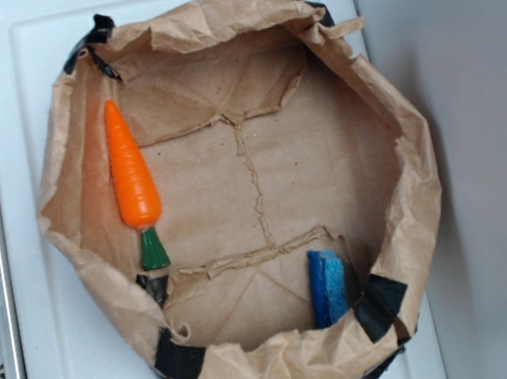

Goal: Grab the carrot.

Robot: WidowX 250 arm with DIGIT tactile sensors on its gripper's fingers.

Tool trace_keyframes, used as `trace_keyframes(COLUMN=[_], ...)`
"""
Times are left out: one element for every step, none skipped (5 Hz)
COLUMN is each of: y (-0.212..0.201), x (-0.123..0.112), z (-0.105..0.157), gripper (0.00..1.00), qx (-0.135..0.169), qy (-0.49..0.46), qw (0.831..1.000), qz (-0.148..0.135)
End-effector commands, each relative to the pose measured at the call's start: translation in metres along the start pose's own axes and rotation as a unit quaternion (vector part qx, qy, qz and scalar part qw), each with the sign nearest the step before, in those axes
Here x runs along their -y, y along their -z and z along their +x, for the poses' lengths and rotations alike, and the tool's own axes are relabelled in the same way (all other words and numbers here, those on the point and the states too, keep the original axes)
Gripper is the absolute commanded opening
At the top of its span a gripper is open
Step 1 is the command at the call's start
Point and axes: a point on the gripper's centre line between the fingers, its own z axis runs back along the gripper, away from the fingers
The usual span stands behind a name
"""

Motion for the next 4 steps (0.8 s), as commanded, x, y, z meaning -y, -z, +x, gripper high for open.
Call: trace_keyframes(y=[0.0,-0.003,-0.005,-0.003], x=[0.0,-0.008,-0.017,-0.025], z=[0.0,0.031,0.057,0.076], gripper=[1.0,1.0,1.0,1.0], qx=[0.0,0.026,0.041,0.041], qy=[0.0,-0.033,-0.051,-0.074], qw=[1.0,0.999,0.998,0.996], qz=[0.0,0.009,0.014,0.014])
